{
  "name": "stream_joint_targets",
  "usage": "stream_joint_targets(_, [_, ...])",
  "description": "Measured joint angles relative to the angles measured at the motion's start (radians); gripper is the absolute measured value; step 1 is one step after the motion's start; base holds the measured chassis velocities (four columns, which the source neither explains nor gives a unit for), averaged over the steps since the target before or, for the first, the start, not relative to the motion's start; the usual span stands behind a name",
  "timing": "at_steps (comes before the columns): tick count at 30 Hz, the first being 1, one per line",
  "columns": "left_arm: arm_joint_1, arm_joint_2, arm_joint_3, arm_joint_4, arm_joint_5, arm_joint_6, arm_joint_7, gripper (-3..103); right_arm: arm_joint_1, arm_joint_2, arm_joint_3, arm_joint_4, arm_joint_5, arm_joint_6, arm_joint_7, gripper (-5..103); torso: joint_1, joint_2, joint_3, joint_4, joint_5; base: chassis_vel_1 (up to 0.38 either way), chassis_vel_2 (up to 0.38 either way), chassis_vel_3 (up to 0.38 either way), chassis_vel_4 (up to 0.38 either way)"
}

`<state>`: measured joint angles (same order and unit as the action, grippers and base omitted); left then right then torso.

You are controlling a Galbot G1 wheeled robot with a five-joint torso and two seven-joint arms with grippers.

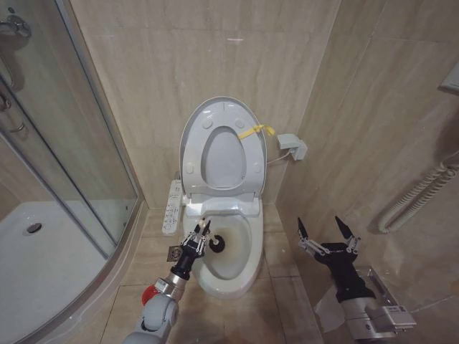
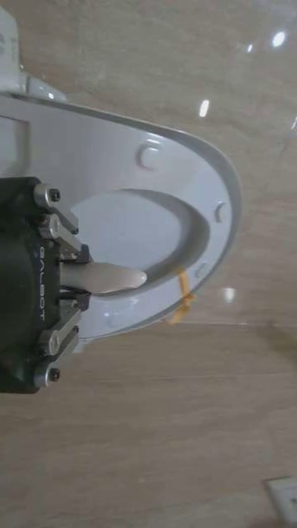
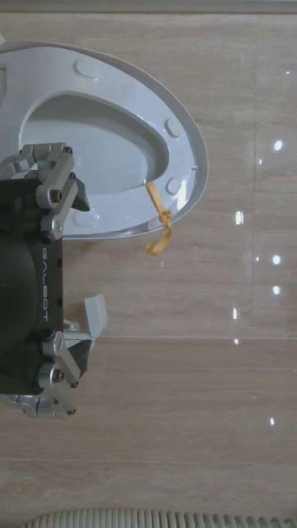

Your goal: Open the toilet lid, clean the toilet bowl with a toilet brush, close the toilet lid, and flush.

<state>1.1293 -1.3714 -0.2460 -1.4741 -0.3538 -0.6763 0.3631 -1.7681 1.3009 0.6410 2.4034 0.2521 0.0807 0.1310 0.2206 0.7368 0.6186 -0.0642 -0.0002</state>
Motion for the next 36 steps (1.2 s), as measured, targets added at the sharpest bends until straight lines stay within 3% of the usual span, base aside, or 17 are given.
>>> stream_joint_targets(5, [0.025, 0.005, 0.009, -0.098, -0.015, 0.034, -0.011, 22, 0.0, 0.0, 0.0, 0.0, 0.0, 0.0, 0.0, 100, 0.0, 0.0, 0.0, 0.0002, 0.0002, 0.0, 0.0, 0.0, 0.0])
stream_joint_targets(11, [0.031, 0.008, -0.013, -0.066, 0.041, 0.009, -0.019, 22, 0.0, 0.0, 0.0, 0.0, 0.0, 0.0, 0.0, 100, 0.0, 0.0, 0.0, 0.0004, 0.0002, 0.0, 0.0, 0.0, 0.0])
stream_joint_targets(24, [0.111, 0.03, -0.031, -0.202, 0.041, 0.015, -0.014, 22, 0.0, 0.0, 0.0, 0.0, 0.0, 0.0, 0.0, 100, 0.0, 0.0, 0.0, 0.0003, 0.0001, 0.0, 0.0, 0.0, 0.0])
stream_joint_targets(27, [0.132, 0.034, -0.041, -0.242, 0.062, 0.015, -0.037, 22, 0.0, 0.0, 0.0, 0.0, 0.0, 0.0, 0.0, 100, 0.0, 0.0, 0.0, 0.0003, 0.0001, 0.0, 0.0, 0.0, 0.0])
stream_joint_targets(31, [0.224, 0.037, -0.067, -0.393, 0.142, 0.03, -0.145, 22, 0.0, 0.0, 0.0, 0.0, 0.0, 0.0, 0.0, 100, 0.0, 0.0, 0.0, 0.0002, 0.0001, 0.0, 0.0, 0.0, 0.0])
stream_joint_targets(36, [0.295, 0.026, -0.094, -0.473, 0.216, 0.025, -0.177, 22, 0.0, 0.0, 0.0, 0.0, 0.0, 0.0, 0.0, 100, 0.0, 0.0, 0.0, 0.0002, 0.0001, 0.0, 0.0, 0.0, 0.0])
